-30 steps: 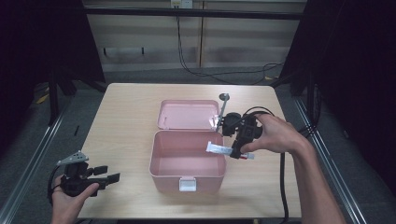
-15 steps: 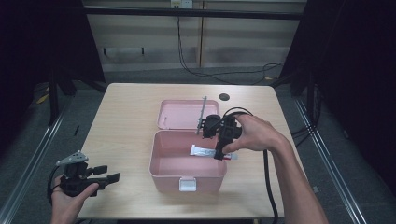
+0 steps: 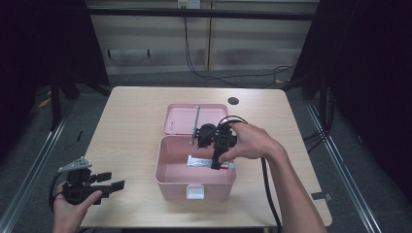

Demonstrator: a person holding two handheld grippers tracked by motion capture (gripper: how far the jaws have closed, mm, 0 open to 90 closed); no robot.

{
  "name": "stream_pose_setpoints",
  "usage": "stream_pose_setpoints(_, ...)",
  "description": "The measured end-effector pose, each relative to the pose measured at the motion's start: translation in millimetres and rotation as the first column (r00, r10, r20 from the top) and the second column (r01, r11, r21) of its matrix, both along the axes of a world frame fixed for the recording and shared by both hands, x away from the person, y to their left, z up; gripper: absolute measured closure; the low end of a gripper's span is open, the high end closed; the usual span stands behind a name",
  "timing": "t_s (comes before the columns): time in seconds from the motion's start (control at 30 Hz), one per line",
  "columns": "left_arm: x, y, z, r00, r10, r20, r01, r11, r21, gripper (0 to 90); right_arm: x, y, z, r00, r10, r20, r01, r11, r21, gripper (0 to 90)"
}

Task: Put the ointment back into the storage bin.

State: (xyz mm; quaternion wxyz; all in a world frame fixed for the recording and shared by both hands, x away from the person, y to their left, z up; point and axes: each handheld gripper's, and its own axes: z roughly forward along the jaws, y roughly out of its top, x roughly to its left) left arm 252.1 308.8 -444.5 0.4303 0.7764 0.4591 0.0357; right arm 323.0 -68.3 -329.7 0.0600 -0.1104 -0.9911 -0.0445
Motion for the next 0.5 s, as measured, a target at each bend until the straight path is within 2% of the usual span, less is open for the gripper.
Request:
stream_pose_setpoints(0.27, 0.4, 0.0, 0.0, 1.0, 0.002, -0.003, -0.002, 1.0, -0.005, 22.9, 0.2, 10.1, -6.0, 0.9995, 0.033, -0.001, -0.033, 0.9994, -0.006, 71.3)
stream_pose_setpoints(0.5, 0.7, 0.1, -0.1, 1.0, -0.006, -0.006, 0.006, 1.0, -0.004, 21.6, 1.3, 18.0, -17.2, 0.9988, 0.046, -0.018, -0.046, 0.9989, -0.009, 71.3)
